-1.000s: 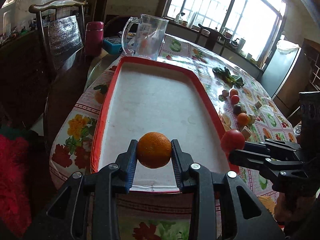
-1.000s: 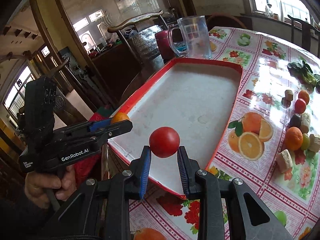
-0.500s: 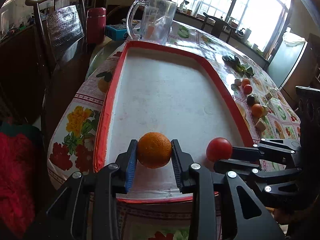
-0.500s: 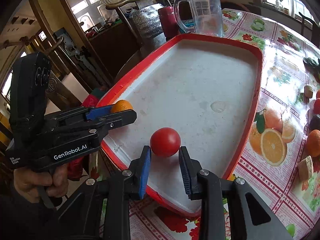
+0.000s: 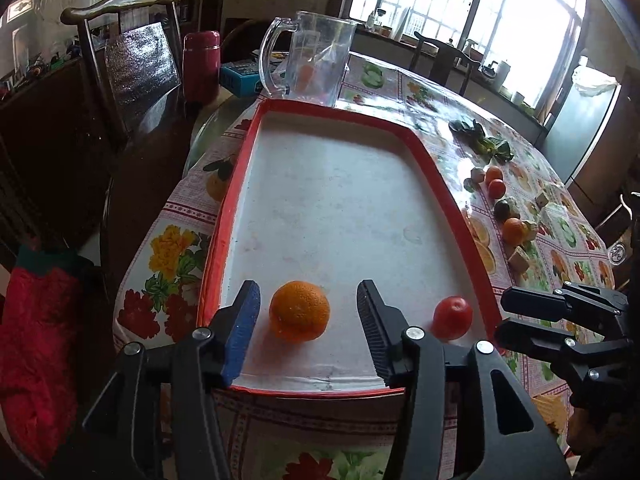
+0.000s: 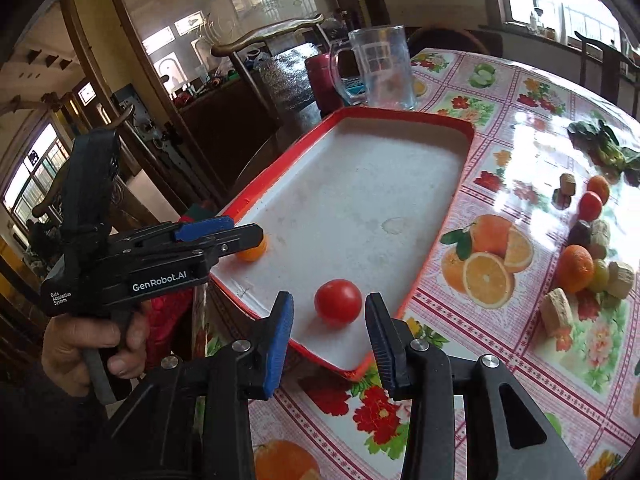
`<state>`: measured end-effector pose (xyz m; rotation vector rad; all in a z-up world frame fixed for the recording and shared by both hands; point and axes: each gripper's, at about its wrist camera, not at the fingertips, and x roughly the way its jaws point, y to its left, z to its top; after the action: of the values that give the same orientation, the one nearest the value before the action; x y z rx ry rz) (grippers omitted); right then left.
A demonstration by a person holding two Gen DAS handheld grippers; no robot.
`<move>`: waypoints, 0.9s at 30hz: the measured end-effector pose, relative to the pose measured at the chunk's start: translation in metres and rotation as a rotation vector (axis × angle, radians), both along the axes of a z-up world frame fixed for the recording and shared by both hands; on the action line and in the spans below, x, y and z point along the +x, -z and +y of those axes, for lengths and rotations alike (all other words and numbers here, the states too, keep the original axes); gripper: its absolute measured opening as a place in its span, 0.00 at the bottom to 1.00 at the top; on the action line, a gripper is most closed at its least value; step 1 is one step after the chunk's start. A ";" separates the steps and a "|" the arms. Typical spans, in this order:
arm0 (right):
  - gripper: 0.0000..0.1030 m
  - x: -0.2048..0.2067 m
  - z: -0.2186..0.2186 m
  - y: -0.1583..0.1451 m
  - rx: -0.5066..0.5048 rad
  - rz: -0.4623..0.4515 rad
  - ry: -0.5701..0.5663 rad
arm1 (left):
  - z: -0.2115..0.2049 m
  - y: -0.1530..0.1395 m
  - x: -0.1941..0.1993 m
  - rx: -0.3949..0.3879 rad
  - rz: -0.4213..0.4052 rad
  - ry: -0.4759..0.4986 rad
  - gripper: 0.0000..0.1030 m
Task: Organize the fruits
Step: 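Open the left tool to drop the orange while the right tool releases the tomato in the tray, then grasp the beige cylinder with the left tool while the right tool grasps the beige block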
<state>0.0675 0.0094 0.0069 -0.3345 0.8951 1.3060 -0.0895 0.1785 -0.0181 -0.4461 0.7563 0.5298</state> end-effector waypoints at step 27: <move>0.39 0.104 -0.134 0.002 0.033 -0.003 0.370 | -0.108 -0.022 0.087 0.010 -0.023 0.290 0.47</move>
<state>0.1718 -0.1245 0.0048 -0.1352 0.8836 0.9762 -0.0025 0.0700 0.0034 -0.3256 0.7806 0.2565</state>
